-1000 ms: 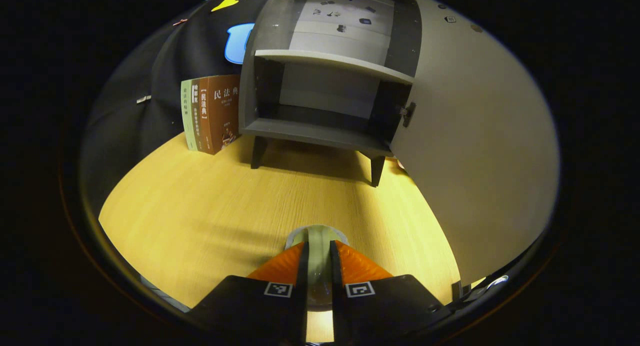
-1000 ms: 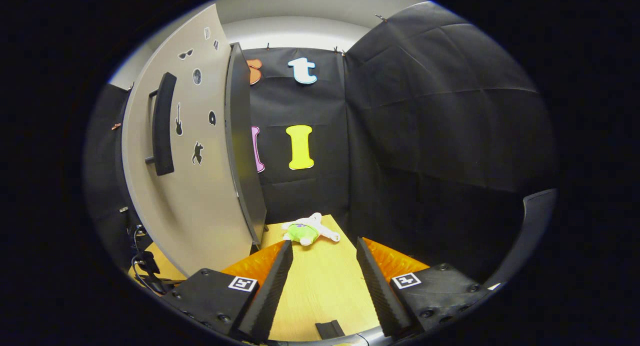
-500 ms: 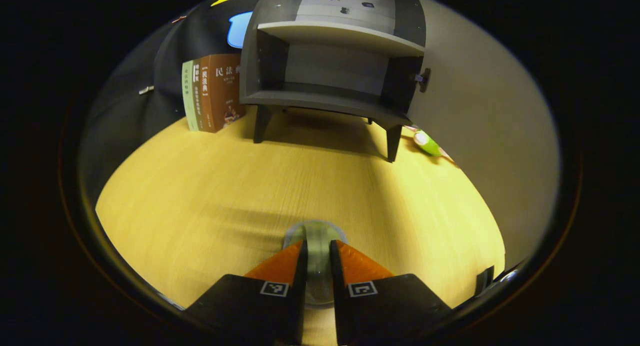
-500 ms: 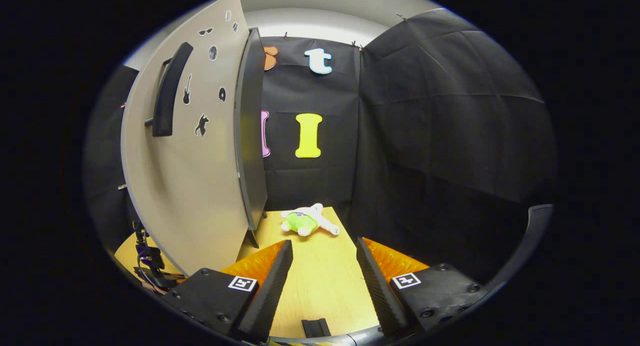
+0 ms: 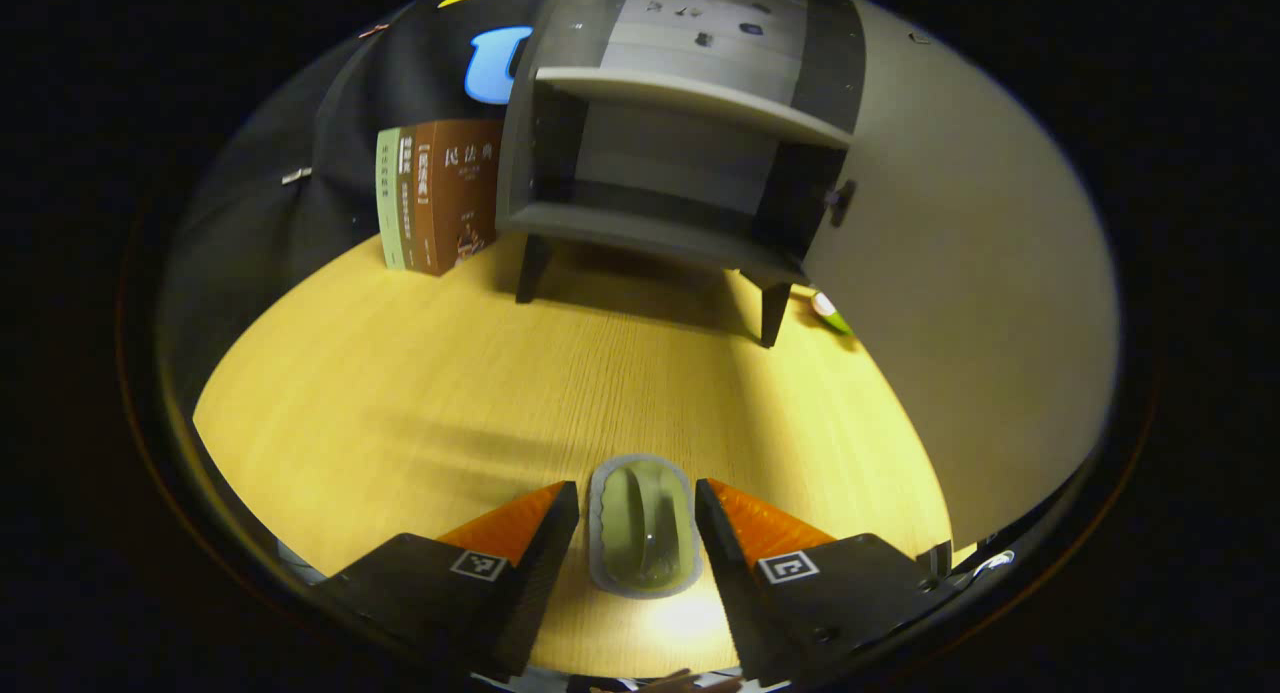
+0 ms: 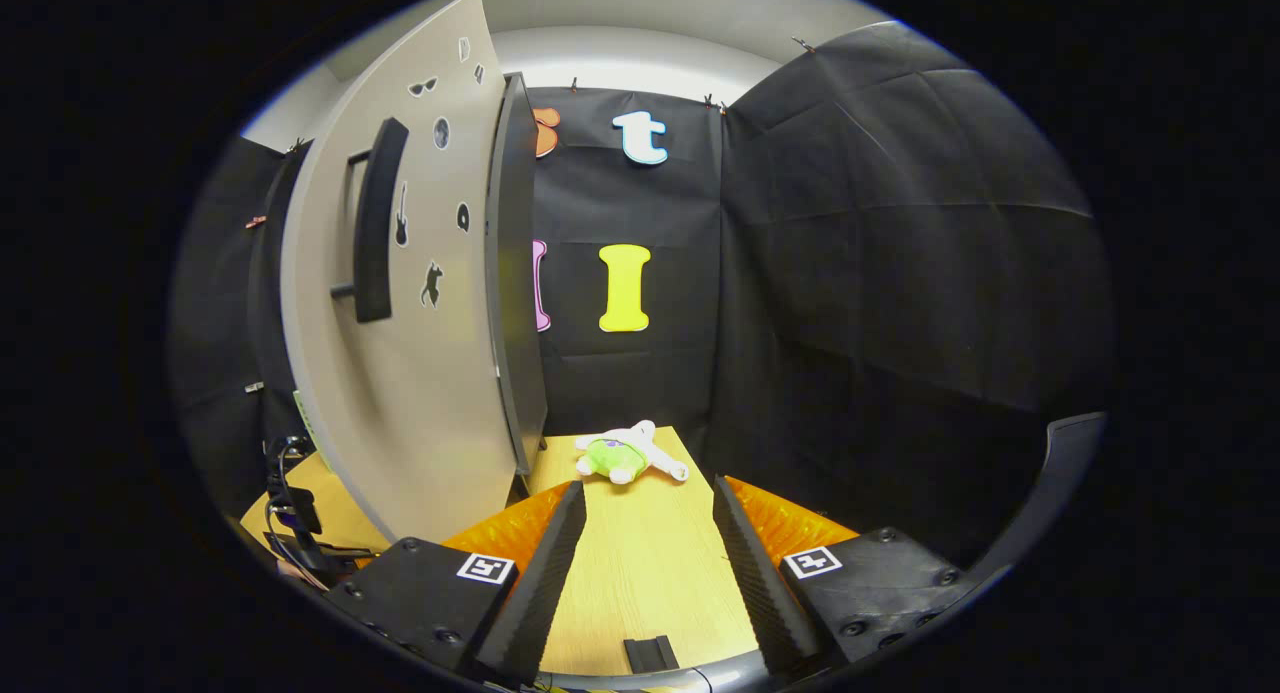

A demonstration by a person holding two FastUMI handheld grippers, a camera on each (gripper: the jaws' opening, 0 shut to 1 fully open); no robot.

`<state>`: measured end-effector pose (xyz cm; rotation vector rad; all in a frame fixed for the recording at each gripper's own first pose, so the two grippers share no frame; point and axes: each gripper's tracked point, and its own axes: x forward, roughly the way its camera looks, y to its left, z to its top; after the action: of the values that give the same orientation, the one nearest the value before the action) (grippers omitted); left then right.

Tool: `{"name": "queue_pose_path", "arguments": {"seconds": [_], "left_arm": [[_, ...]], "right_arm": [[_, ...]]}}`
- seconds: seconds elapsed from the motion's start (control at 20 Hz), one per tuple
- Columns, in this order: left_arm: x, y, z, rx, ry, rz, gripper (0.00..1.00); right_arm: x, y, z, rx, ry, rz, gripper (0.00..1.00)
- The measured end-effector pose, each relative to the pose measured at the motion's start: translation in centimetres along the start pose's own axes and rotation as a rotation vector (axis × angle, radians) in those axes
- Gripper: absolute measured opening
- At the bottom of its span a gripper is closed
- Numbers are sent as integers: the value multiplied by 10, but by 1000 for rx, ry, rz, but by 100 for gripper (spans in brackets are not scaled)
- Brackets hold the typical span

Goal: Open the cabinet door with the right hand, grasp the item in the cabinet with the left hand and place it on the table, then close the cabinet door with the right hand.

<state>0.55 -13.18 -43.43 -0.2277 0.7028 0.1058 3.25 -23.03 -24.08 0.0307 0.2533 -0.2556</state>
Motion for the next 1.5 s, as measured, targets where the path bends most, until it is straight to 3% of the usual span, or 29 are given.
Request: {"name": "queue_pose_path", "arguments": {"seconds": [0.05,0.25,0.3,0.35,0.55,0.7,0.8,1.0,1.1,1.2,1.5], "left_arm": [[-15,-2,14,21,-31,-15,82],[-82,5,86,121,-168,-22,86],[-99,3,105,139,-205,-30,87],[-118,0,123,152,-248,-47,88],[-195,-5,186,187,-394,-94,92],[-245,-4,221,232,-485,-111,89],[-271,-6,237,247,-538,-125,94],[-294,-22,260,238,-583,-177,96],[-300,-25,268,215,-602,-189,96],[-303,-23,280,194,-618,-171,96],[-294,-15,303,141,-657,-87,93]], "right_arm": [[-5,4,7,-3,-13,1,82],[-27,42,29,46,-39,57,83],[-31,53,37,58,-47,72,77],[-38,61,45,62,-56,84,83],[-63,88,85,72,-133,133,85],[-67,102,107,68,-180,162,99],[-65,107,124,59,-221,174,100],[-39,109,136,30,-231,179,99],[-30,124,139,43,-214,246,99],[-25,138,145,41,-218,329,98],[-13,157,143,25,-211,461,100]]}}
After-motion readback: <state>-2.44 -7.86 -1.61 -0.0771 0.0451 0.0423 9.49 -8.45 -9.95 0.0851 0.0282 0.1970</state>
